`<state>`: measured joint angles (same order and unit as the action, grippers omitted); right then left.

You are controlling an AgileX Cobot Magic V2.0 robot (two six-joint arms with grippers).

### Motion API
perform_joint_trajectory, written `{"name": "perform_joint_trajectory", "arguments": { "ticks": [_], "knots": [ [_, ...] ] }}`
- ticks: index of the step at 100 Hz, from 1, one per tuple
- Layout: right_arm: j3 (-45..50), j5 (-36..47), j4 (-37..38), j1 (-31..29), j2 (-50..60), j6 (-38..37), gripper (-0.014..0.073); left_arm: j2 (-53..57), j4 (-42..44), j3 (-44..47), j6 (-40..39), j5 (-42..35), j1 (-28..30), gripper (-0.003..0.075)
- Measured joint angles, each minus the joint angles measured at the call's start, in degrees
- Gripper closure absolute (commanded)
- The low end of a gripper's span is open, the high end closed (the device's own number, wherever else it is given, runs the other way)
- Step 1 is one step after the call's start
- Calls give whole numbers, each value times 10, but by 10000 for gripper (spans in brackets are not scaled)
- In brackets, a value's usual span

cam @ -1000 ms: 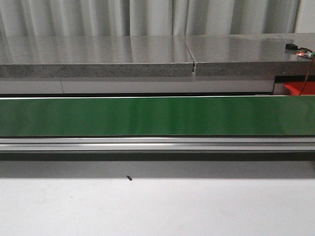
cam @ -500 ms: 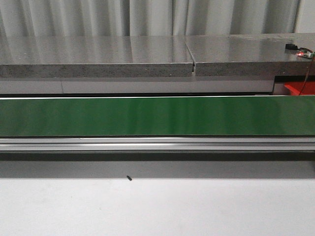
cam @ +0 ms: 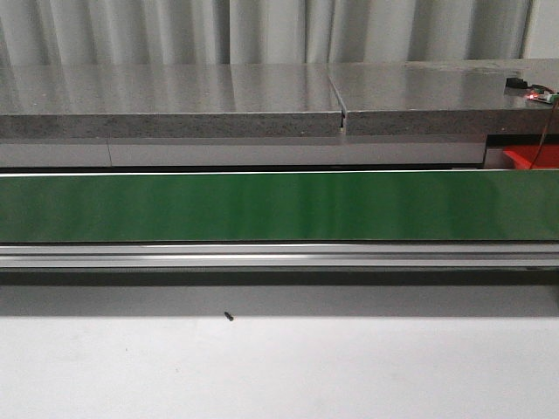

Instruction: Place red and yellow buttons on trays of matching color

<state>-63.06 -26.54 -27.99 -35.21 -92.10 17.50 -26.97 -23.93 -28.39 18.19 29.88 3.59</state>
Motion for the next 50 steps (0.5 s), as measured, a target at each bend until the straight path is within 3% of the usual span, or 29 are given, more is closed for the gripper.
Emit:
{"name": "perform_joint_trajectory", "arguments": {
  "ticks": [50],
  "knots": [
    [28, -16, -2, 236, 195, 53, 74, 0, 0, 0, 0, 0, 0, 741]
  ]
}}
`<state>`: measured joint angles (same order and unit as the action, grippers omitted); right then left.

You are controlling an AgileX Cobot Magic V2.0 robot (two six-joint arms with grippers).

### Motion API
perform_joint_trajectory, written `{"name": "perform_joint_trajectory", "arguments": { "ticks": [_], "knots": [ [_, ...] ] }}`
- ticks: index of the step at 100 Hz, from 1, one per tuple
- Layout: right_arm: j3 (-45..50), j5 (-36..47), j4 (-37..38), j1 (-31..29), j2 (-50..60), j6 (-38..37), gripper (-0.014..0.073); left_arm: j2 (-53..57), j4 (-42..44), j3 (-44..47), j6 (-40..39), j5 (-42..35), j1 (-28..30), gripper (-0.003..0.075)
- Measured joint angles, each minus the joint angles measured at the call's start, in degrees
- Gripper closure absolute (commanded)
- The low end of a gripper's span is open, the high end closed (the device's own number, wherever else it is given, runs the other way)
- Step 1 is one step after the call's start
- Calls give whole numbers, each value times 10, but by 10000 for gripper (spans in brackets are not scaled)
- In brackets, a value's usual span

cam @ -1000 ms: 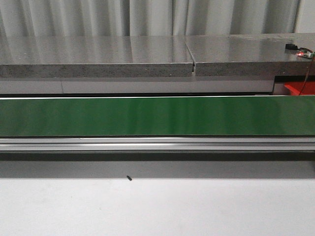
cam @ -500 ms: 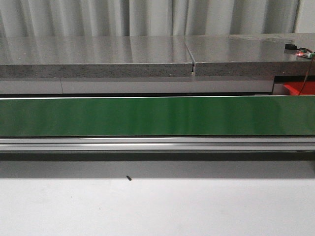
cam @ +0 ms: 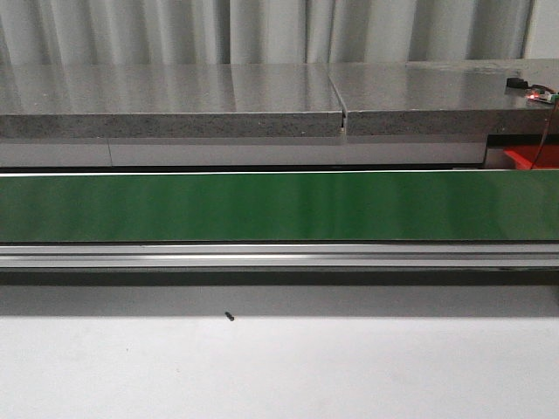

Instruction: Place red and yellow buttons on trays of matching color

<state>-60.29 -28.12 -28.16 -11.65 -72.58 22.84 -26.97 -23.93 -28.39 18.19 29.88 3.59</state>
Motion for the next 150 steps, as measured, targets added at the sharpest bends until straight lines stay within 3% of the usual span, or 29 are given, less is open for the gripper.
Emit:
{"name": "perform_joint_trajectory", "arguments": {
  "ticks": [16, 28, 66, 150],
  "knots": [
    [58, -9, 13, 36, 75, 0, 78, 0, 0, 0, 0, 0, 0, 741],
    [106, -21, 20, 51, 142, 0, 155, 0, 0, 0, 0, 0, 0, 741],
    [180, -103, 21, 60, 315, 2, 668, 0, 0, 0, 0, 0, 0, 741],
    [182, -127, 22, 60, 333, 3, 662, 0, 0, 0, 0, 0, 0, 738]
  ]
}}
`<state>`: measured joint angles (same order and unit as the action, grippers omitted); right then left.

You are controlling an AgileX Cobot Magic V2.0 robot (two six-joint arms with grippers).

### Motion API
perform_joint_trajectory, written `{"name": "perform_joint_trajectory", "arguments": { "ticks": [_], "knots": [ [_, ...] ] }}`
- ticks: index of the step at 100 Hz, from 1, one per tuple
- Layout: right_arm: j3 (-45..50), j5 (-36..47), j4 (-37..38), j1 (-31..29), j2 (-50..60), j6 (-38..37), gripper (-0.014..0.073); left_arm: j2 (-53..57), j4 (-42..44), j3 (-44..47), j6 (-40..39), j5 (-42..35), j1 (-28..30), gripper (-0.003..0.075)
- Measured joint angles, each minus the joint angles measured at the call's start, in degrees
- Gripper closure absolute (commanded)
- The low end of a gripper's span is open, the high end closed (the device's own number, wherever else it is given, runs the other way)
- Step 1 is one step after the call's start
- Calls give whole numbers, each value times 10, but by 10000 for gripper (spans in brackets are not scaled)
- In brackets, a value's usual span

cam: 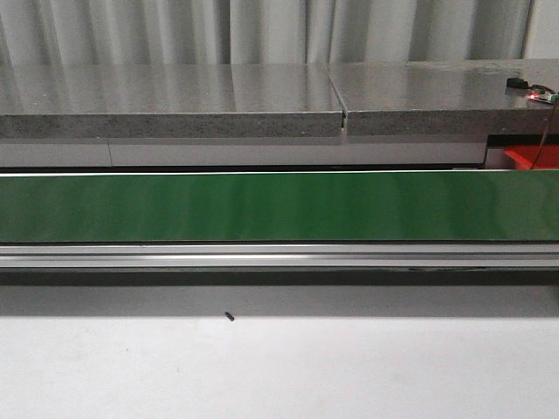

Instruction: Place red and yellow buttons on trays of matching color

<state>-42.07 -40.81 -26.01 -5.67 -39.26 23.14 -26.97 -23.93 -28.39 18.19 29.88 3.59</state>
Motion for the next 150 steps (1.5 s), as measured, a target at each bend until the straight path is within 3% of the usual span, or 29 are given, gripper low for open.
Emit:
{"name": "perform_joint_trajectory", "arguments": {
  "ticks": [8, 15, 32, 41, 68, 85, 120, 150],
  "knots": [
    [0, 0, 0, 0, 0, 0, 662, 0, 0, 0, 0, 0, 0, 708],
    [0, -1, 0, 0, 0, 0, 662, 0, 0, 0, 0, 0, 0, 617],
    [0, -1, 0, 0, 0, 0, 662, 0, 0, 0, 0, 0, 0, 197],
    [0, -1, 0, 0, 0, 0, 662, 0, 0, 0, 0, 0, 0, 94],
    [0, -1, 1, 0, 0, 0, 662, 0, 0, 0, -11, -9, 0, 118],
    [0, -1, 1, 0, 0, 0, 662, -38, 2, -20, -43, -17, 30, 118],
    [0, -1, 1, 0, 0, 0, 662, -243, 10, -149, -48, -51, 121, 118],
    [0, -1, 1, 0, 0, 0, 662, -463, 12, -273, -53, -22, 206, 118]
  ]
}}
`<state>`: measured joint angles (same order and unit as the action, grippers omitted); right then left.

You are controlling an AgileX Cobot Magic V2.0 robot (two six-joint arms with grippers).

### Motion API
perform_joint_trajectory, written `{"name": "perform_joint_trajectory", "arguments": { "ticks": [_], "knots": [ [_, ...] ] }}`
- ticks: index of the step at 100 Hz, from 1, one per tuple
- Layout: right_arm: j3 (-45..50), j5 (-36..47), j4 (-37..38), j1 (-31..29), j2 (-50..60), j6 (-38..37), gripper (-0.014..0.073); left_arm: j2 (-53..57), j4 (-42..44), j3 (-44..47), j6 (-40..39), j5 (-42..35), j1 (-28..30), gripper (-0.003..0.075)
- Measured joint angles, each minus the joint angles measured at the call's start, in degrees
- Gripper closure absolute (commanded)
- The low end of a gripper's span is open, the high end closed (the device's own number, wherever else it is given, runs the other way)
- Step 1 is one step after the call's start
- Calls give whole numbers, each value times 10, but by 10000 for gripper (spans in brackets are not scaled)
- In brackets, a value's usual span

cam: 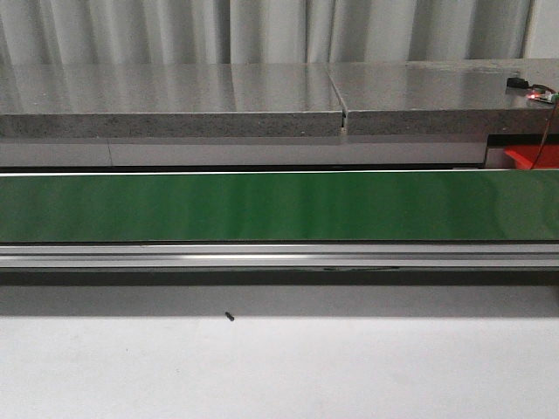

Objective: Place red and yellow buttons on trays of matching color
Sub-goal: 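Lower the left gripper over the buttons and grasp a red button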

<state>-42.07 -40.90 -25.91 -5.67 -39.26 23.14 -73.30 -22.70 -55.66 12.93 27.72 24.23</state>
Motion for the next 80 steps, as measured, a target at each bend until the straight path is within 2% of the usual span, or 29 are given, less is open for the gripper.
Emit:
{"name": "perform_joint_trajectory", "arguments": {
  "ticks": [31, 80],
  "knots": [
    [0, 0, 0, 0, 0, 0, 662, -152, 47, -64, 0, 11, 27, 121],
    [0, 0, 0, 0, 0, 0, 662, -267, 81, -141, 0, 4, 28, 121]
  ]
}}
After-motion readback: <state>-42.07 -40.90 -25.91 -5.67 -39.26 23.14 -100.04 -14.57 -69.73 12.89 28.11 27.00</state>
